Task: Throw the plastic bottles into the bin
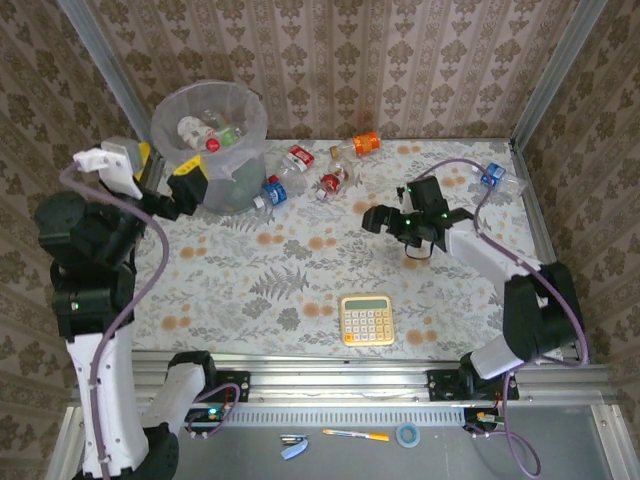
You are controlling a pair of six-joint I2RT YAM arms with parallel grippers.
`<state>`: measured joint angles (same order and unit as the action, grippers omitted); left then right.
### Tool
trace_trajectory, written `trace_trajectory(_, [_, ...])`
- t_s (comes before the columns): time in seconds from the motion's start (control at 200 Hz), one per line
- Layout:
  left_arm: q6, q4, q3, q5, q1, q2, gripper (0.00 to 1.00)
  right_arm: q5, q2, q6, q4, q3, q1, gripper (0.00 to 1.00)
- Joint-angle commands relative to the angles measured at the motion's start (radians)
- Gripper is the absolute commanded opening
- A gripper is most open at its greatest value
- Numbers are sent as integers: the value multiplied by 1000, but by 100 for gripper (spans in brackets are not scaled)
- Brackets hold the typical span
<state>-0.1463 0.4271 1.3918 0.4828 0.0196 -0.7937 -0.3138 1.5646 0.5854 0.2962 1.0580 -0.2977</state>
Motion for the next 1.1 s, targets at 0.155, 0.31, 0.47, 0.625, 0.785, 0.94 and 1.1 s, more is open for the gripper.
trace_trajectory(0.155, [24,111,-54,76,-7,134,100,-7,275,63,5,267,5,98])
trace_trajectory(0.31, [0,69,-121,113,-7,215,100,-37,438,122,7,431,7,98])
trace_trajectory(0.47, [12,96,-116,139,-8,230,100,-54,575,186,28,593,7,97])
trace_trajectory(0.625, [22,117,-111,122,-8,235,100,-54,668,226,49,716,3,98])
trace_trajectory(0.785, [17,110,-126,106,-9,234,100,-54,754,237,91,838,-5,98])
trace_trajectory(0.94, [7,105,-132,85,-11,217,100,-64,833,251,117,935,-10,97])
trace_trajectory(1.1, [1,101,-137,35,-13,206,100,-38,906,259,190,1055,-22,97])
